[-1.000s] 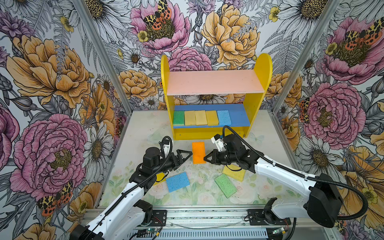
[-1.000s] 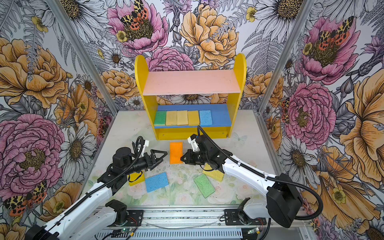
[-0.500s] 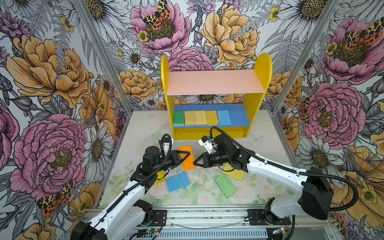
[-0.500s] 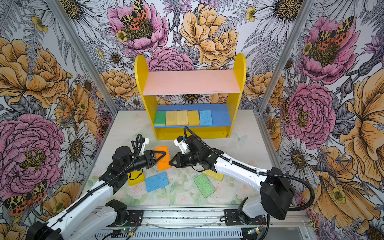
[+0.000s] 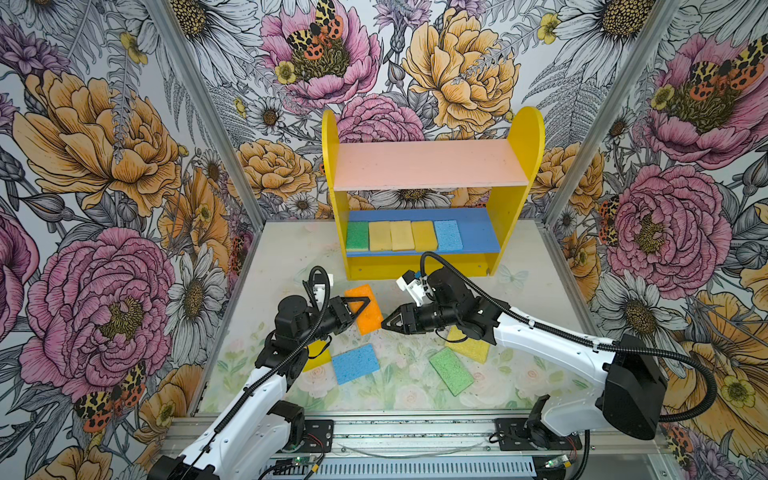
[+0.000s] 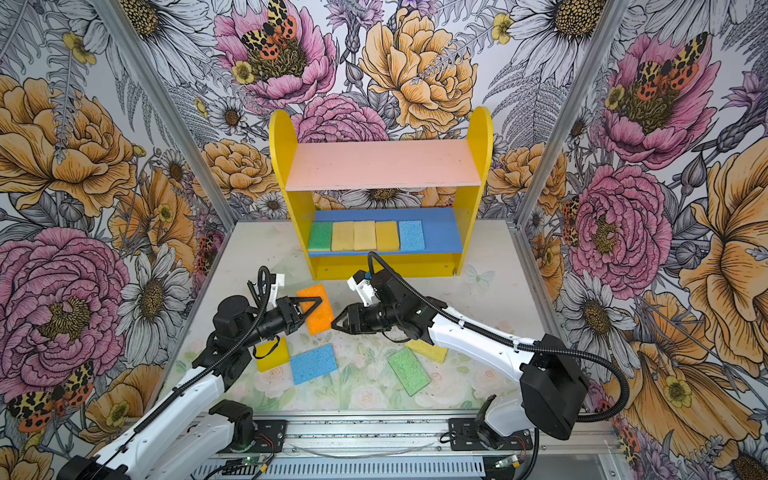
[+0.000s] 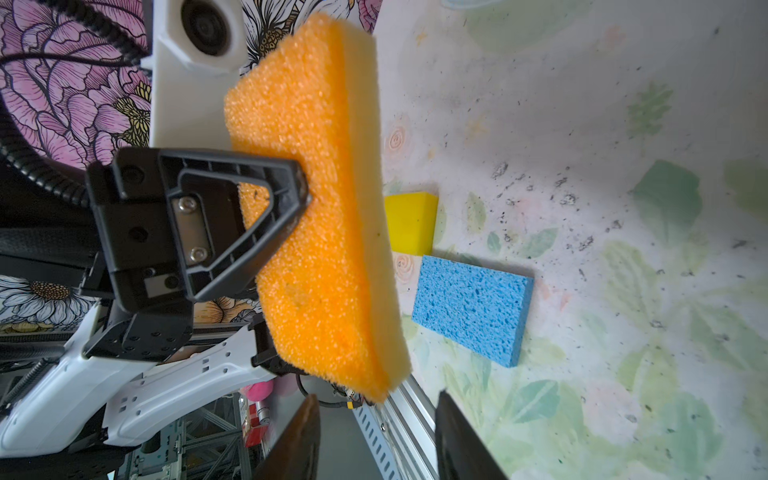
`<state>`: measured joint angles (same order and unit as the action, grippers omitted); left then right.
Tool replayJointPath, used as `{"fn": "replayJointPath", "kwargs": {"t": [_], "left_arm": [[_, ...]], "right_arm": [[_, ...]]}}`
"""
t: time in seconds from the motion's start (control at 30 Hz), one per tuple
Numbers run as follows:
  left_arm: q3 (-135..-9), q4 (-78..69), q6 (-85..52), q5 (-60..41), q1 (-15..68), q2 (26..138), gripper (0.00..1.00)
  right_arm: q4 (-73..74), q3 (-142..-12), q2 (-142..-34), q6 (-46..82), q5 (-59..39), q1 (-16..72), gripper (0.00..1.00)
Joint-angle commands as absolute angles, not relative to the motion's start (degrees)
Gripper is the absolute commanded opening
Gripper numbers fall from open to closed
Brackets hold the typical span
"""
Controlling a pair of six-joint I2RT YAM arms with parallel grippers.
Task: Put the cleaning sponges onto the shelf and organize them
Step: 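Lift the orange sponge with the right gripper while the left gripper approaches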
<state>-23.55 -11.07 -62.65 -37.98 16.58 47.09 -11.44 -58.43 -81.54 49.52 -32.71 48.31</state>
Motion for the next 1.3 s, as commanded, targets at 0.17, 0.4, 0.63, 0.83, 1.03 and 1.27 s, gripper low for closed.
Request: {"fn": "replayJointPath", "kwargs": {"t": [0.17,0.4,0.63,0.83,1.03,1.27], "left_arm": [[-22.18,-15.29,-64.60,-39.65,16.50,46.15,0.16],[-22.06,-15.29,-64.86,-39.70,16.35,45.53,0.17],[-22.31,-14.76,-64.51,-39.68,15.72,45.31,0.17],[-22.50,-14.46,-64.60,-39.95,14.79,45.00,0.17],[-22.34,-14.50,-64.77,-40.04,14.85,45.00,0.17],[-22.32,-14.46,-64.95,-40.13,15.20,44.91,0.17]], "right_arm": [[-2.48,-58.34,-84.70,53.35,-34.21,49.04,0.47],[0.80,-57.14,-85.53,55.46,-34.57,49.13,0.32],[0.01,-55.73,-83.83,55.37,-34.39,49.13,0.36],[-0.14,-54.54,-82.82,55.46,-33.99,49.13,0.40],[0.86,-54.79,-82.79,55.90,-34.00,49.15,0.27],[1.67,-55.12,-83.38,56.33,-33.75,49.26,0.31]]}}
